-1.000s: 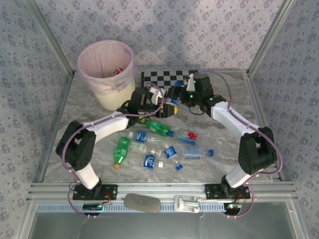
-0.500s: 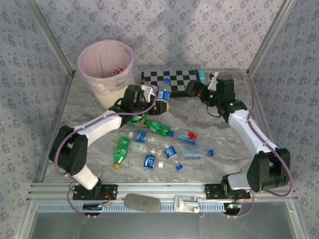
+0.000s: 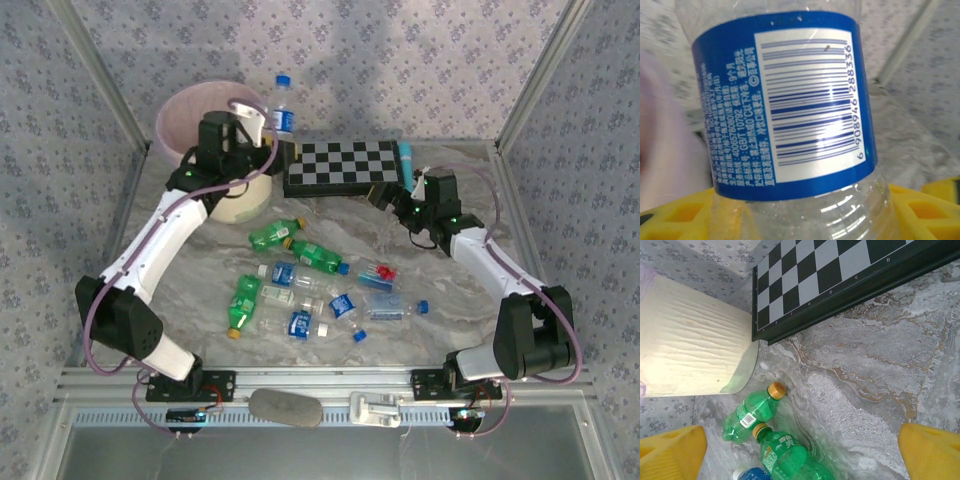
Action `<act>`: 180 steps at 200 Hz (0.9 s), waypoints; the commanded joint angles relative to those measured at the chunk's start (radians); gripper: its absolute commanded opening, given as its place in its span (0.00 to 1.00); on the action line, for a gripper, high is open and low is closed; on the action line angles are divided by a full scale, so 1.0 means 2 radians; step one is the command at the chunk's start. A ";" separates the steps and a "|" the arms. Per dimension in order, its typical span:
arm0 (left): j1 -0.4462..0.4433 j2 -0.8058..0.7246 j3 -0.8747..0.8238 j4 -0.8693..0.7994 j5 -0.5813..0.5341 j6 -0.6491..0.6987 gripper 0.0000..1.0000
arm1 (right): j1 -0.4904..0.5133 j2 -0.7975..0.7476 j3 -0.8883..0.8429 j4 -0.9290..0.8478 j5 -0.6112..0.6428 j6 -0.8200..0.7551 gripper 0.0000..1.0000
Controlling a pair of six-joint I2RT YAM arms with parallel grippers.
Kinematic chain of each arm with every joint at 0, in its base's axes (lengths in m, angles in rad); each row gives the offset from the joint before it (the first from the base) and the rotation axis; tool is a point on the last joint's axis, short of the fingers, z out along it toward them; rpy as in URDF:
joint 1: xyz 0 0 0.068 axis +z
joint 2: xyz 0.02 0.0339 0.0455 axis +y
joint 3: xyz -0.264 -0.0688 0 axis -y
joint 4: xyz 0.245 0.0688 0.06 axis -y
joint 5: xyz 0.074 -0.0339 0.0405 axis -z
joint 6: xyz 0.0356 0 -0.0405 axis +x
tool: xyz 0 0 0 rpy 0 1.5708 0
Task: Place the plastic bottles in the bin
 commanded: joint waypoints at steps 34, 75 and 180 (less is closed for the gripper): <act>0.073 0.007 0.081 -0.061 -0.107 0.089 0.51 | 0.002 -0.011 0.005 -0.004 0.014 -0.027 1.00; 0.122 0.031 0.117 -0.109 -0.141 0.087 0.52 | 0.002 -0.012 0.002 -0.006 0.013 -0.029 1.00; 0.147 0.079 0.135 -0.175 -0.129 0.072 0.56 | 0.003 -0.032 -0.004 -0.022 0.024 -0.035 1.00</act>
